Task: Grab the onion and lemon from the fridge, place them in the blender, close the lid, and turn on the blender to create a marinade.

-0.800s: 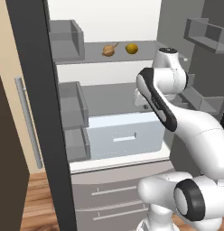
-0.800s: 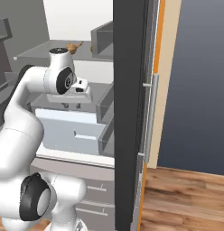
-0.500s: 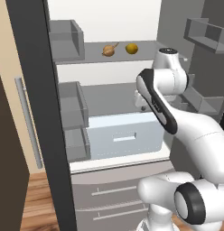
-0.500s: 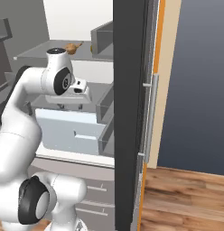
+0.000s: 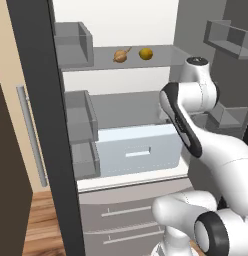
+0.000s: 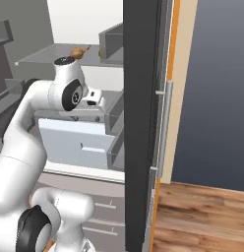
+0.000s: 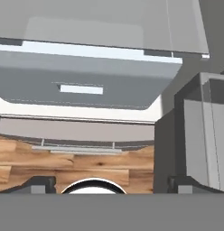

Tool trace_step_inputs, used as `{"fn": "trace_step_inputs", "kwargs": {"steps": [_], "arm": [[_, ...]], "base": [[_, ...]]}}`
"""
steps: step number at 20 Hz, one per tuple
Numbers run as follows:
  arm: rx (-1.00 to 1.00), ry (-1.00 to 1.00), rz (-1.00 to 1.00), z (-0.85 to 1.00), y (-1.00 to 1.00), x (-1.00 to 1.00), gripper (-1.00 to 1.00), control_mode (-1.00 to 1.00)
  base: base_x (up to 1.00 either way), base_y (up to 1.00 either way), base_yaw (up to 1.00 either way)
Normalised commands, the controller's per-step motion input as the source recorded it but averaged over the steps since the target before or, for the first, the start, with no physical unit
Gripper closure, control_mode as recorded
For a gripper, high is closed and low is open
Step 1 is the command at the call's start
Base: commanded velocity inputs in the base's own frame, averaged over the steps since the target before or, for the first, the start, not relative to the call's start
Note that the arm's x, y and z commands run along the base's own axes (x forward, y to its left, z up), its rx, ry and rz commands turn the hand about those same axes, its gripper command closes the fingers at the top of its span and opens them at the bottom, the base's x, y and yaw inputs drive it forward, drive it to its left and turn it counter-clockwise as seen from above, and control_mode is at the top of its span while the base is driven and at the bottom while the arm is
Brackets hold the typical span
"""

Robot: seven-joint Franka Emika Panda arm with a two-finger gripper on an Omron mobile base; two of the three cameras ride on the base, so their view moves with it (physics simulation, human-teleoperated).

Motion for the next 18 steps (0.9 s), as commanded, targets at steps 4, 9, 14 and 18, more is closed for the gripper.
{"fn": "trace_step_inputs", "kwargs": {"steps": [4, 9, 14, 18], "arm": [[0.0, 0.02, -0.17, 0.0, -0.94, 0.0, -1.0, -1.0], [0.0, 0.0, -0.2, 0.0, -0.61, -0.06, -1.0, -1.0], [0.0, -0.13, -0.13, 0.1, 0.19, -0.25, -1.0, -1.0], [0.04, 0.0, 0.03, 0.0, 1.0, -0.15, -1.0, -1.0]], "base": [[0.0, 0.0, 0.0], [0.0, 0.0, 0.0], [0.0, 0.0, 0.0], [0.0, 0.0, 0.0]]}}
